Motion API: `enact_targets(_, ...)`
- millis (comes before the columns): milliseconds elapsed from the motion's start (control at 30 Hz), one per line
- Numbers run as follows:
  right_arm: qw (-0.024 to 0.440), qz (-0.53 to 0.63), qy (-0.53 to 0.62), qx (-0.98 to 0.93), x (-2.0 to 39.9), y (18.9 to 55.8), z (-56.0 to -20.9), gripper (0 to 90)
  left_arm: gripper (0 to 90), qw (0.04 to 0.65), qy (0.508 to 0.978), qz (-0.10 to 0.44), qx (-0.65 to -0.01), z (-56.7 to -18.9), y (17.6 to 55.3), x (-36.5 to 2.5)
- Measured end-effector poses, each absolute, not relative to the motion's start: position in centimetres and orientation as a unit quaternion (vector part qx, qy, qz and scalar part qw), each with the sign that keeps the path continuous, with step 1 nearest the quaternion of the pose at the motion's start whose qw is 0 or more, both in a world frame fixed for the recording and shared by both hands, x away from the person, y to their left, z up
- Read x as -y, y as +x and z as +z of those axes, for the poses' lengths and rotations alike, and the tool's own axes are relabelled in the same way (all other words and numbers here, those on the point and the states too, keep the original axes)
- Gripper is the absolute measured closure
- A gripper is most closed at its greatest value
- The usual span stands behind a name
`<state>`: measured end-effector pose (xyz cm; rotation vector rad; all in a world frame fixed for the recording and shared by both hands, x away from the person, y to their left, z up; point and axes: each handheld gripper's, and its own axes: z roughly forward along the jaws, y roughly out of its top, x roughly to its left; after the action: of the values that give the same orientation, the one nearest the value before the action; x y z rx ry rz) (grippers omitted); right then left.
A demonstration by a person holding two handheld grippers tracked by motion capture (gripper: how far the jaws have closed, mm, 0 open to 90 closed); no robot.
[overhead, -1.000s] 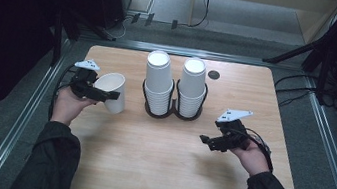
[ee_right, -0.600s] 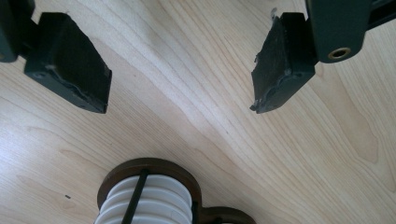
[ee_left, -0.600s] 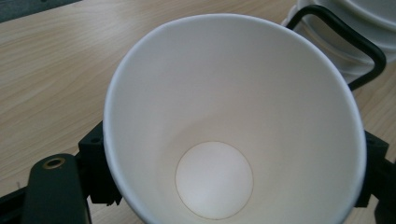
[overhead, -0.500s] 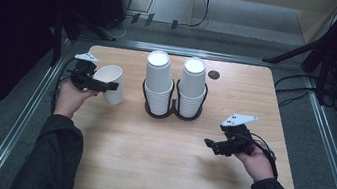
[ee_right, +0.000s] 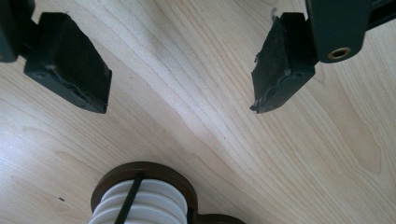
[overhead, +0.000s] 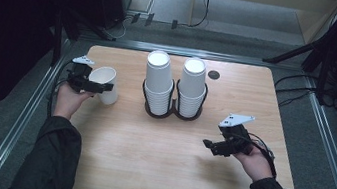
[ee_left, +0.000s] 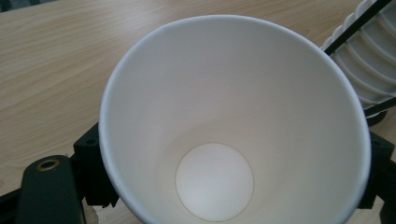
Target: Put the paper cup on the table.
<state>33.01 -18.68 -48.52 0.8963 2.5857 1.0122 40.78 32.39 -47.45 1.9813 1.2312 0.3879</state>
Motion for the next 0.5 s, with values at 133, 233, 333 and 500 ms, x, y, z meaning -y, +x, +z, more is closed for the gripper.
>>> enact_targets(133,0.113,0.340,0.305,-0.882,18.70,33.10,-48.62,20.3,14.1,0.379,0.773,0.159,-0.483,-47.74,40.69,-32.33)
enact_targets(233,0.113,0.339,0.305,-0.883,18.73,33.15,-48.64,20.3,13.5,0.376,0.773,0.159,-0.485,-47.95,40.70,-32.37)
enact_targets(333,0.112,0.340,0.306,-0.882,18.74,33.18,-48.63,20.3,13.2,0.372,0.775,0.167,-0.483,-48.24,40.62,-32.34)
enact_targets(500,0.113,0.340,0.304,-0.883,18.68,33.17,-48.62,20.3,12.7,0.372,0.776,0.173,-0.479,-48.47,40.54,-32.18)
